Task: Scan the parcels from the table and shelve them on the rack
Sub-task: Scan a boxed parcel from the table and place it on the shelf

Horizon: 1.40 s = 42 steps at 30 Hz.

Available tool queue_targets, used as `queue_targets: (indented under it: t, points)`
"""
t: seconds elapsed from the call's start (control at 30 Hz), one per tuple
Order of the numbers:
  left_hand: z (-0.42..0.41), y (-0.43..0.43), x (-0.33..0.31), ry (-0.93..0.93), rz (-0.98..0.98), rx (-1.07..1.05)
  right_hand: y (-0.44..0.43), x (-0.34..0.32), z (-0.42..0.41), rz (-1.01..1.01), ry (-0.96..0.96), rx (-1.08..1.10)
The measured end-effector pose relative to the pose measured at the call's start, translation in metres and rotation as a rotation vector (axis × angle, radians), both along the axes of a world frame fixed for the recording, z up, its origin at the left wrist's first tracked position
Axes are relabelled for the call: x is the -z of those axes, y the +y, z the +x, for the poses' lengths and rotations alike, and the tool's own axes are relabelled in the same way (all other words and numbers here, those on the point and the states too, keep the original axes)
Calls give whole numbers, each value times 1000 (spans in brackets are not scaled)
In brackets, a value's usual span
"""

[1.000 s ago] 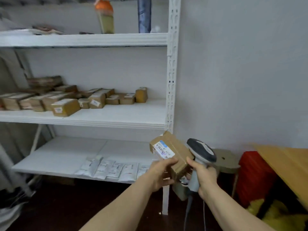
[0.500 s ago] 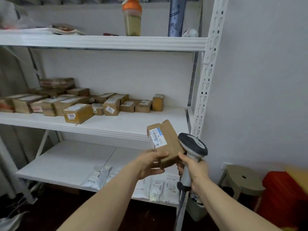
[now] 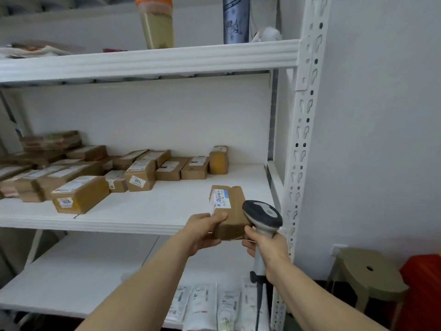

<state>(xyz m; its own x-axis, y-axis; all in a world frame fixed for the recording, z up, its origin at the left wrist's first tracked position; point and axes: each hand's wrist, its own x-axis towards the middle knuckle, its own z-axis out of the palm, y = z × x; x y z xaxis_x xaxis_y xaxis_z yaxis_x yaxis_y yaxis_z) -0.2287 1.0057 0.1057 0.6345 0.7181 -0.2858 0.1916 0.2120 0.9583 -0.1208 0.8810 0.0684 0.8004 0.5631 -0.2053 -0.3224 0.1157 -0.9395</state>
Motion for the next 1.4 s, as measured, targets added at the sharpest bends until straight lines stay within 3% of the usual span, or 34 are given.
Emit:
queue_targets:
  t: [0.43, 0.73, 0.77, 0.87, 0.97, 1.03, 1.1, 1.2, 1.4]
  points:
    - [127, 168, 7, 25, -93, 233, 149, -8, 85, -55, 46, 191]
    - [201, 219, 19, 15, -80, 300, 191, -16, 124, -111, 72, 252]
    - [208, 223, 20, 32, -18, 306, 194, -17, 127, -120, 75, 245]
    - [226, 235, 21, 245, 403, 335, 203, -22, 134, -132, 74, 218]
    - [232, 240, 18, 399, 609, 479, 212, -27, 140, -129, 70, 213]
    - [235, 246, 23, 535, 1016, 571, 215, -29, 143, -138, 70, 228]
    - [235, 252, 29, 459, 1361, 636, 216, -31, 145, -133, 71, 240]
    - [241, 256, 30, 387, 1537, 762, 217, -34, 146, -125, 80, 250]
    - [262, 252, 25, 534, 1705, 878, 218, -39, 151, -141, 65, 266]
